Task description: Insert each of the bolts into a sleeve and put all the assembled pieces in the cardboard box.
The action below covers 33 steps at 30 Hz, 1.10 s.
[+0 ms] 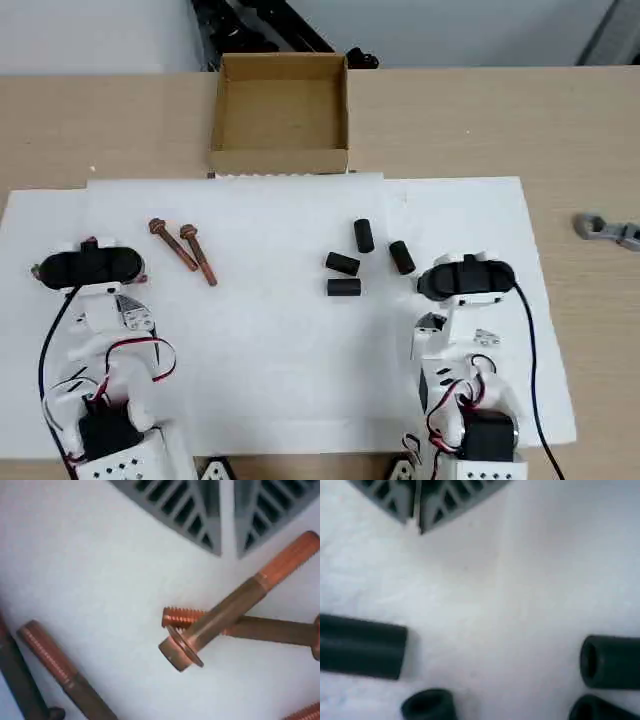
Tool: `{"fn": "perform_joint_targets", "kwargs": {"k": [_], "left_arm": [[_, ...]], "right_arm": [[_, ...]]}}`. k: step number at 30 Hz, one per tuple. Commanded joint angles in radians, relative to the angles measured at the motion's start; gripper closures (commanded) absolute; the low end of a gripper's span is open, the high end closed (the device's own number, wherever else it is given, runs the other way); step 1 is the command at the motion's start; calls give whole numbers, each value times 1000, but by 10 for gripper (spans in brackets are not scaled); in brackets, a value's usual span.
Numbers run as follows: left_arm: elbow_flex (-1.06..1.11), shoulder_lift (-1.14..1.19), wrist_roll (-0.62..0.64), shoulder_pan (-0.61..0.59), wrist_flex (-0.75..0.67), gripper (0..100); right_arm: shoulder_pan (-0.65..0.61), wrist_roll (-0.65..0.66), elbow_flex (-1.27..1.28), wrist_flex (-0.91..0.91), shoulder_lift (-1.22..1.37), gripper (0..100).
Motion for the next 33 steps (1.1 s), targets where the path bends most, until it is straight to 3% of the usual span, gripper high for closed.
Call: {"fn": "perform_joint_targets", "kwargs": {"k": [1, 25, 33], "left_arm": [[-45, -2, -6, 3, -12, 986], [-199, 3, -2, 6, 81, 986], [-432, 338, -2, 6, 115, 988]], "right_arm": [[-15, -6, -46, 5, 2, 995], [-12, -6, -210, 59, 4, 995], [-12, -6, -377, 61, 214, 995]]}}
